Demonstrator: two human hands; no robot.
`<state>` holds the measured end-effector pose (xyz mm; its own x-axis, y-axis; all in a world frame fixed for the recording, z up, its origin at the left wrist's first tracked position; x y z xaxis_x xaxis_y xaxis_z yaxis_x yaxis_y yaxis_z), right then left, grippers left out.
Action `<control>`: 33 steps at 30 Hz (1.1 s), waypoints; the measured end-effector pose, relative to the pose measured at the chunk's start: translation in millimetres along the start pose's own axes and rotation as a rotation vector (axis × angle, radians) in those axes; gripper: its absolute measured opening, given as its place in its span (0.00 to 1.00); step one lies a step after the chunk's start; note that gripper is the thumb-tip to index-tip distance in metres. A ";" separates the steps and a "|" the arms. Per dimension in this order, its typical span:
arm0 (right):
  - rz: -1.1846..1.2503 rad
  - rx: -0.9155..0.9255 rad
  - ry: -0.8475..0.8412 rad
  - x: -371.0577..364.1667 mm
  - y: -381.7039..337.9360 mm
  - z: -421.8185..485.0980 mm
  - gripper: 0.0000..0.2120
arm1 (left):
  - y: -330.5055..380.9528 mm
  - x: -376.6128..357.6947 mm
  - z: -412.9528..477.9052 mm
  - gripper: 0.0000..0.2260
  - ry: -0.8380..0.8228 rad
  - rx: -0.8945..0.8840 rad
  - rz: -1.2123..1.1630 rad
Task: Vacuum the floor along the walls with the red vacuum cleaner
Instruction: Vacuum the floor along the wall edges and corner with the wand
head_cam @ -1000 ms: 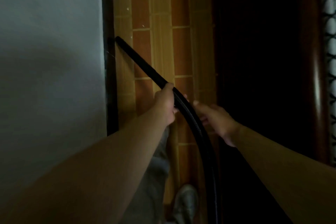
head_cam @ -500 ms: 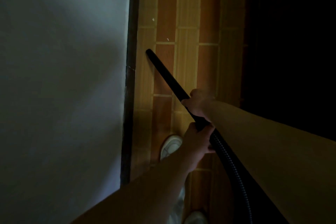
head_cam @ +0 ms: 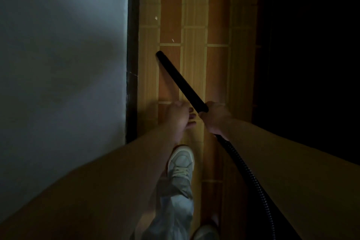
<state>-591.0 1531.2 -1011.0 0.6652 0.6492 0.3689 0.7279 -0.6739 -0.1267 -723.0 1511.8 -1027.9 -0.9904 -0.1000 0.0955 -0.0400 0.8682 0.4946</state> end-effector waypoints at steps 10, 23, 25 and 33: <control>0.051 -0.043 0.018 4.1 -0.2 10.0 0.14 | 39.1 -22.9 32.0 0.23 -0.028 -0.056 -0.031; 0.159 0.020 -0.009 18.6 -33.7 39.6 0.14 | 75.6 -28.6 64.4 0.21 -0.058 -0.055 0.084; 0.188 0.031 -0.030 17.2 -41.3 46.9 0.14 | 79.4 -23.3 73.4 0.20 -0.032 -0.058 0.109; 0.185 0.117 -0.007 25.0 -75.2 78.4 0.13 | 102.5 -9.9 111.6 0.24 0.040 -0.119 0.134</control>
<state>-616.1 1625.7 -1064.4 0.7900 0.5209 0.3233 0.6074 -0.7363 -0.2981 -732.0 1656.0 -1074.6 -0.9796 -0.0086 0.2008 0.1104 0.8118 0.5734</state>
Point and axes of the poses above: each hand's wrist, its own z-axis towards the middle knuckle, its own x-axis out of the back of the hand, y = z × x, the point moved 9 cm from there along z, towards the middle knuckle, and after that the axes turned 10 degrees about -x, right-handed, at the moved point
